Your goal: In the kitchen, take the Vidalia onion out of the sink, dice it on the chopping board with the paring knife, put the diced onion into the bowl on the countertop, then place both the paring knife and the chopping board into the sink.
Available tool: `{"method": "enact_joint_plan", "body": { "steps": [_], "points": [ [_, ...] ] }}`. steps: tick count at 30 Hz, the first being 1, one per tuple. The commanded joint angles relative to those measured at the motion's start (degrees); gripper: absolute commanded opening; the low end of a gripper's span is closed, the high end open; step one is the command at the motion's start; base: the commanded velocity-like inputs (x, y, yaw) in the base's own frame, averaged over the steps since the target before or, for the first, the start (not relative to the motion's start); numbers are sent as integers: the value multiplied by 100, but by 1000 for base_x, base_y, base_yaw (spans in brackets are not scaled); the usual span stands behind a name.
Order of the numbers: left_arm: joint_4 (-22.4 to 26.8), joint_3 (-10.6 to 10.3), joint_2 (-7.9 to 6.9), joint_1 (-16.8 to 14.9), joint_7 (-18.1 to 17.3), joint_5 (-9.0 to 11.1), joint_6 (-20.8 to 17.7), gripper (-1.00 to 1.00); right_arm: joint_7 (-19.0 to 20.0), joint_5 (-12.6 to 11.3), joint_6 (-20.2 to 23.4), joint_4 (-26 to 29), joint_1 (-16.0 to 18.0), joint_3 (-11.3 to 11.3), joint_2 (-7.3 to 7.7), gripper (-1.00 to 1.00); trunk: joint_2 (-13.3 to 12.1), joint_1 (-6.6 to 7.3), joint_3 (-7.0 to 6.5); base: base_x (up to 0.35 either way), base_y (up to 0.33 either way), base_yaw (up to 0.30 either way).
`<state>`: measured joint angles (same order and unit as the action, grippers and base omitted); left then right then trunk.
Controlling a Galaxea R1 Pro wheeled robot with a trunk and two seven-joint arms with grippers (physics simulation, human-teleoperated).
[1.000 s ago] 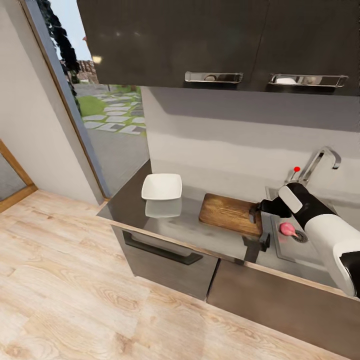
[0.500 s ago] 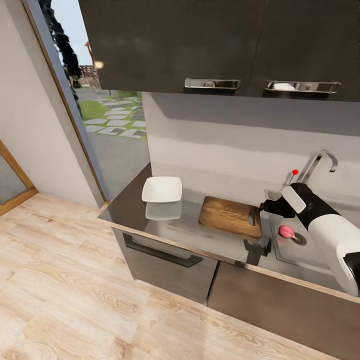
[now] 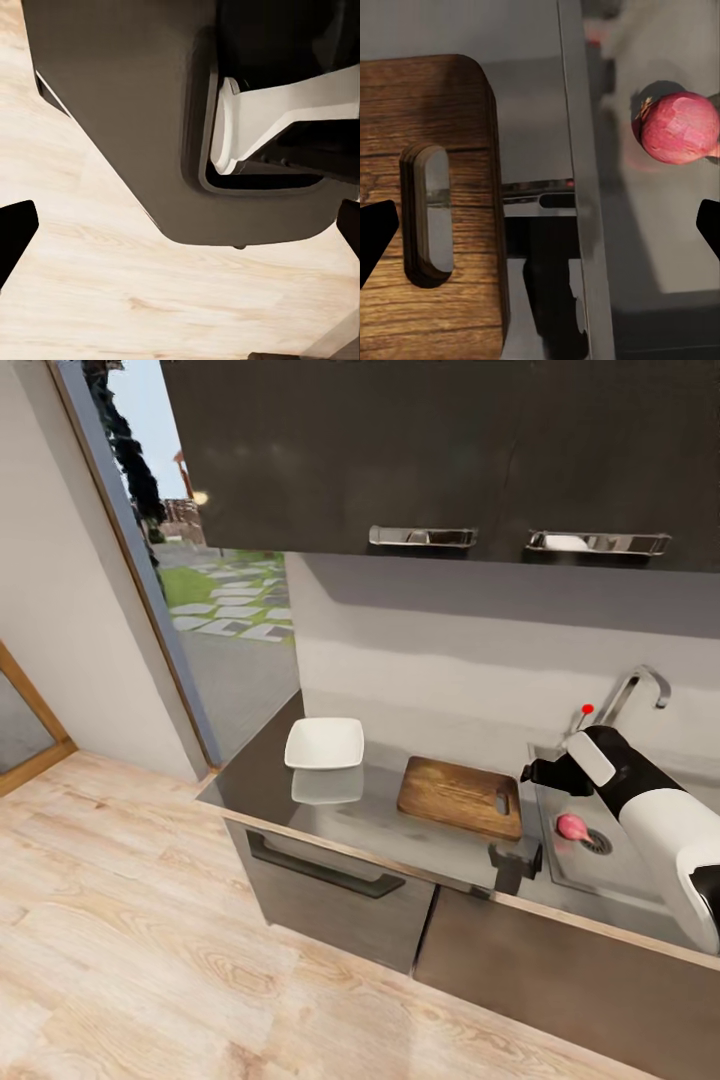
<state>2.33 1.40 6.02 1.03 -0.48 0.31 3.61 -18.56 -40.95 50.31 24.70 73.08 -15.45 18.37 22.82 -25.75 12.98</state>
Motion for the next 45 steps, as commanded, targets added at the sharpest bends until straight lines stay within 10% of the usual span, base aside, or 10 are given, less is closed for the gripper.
{"method": "enact_joint_plan", "body": {
  "steps": [1, 22, 45],
  "points": [
    [69, 20, -1, 3, -2, 3, 32, 100, -43, -62, 14, 8, 5, -41, 9, 100, 10, -3, 3, 0, 0, 0],
    [711, 197, 2, 3, -3, 12, 337, 100, -8, -70, -2, 8, 5, 74, 591, 100, 10, -3, -127, 0, 0, -63],
    [743, 264, 4, 3, -5, 13, 368, 100, 330, -68, -12, 8, 5, 240, 658, 100, 10, -3, -268, 0, 0, -80]
  ]
}}
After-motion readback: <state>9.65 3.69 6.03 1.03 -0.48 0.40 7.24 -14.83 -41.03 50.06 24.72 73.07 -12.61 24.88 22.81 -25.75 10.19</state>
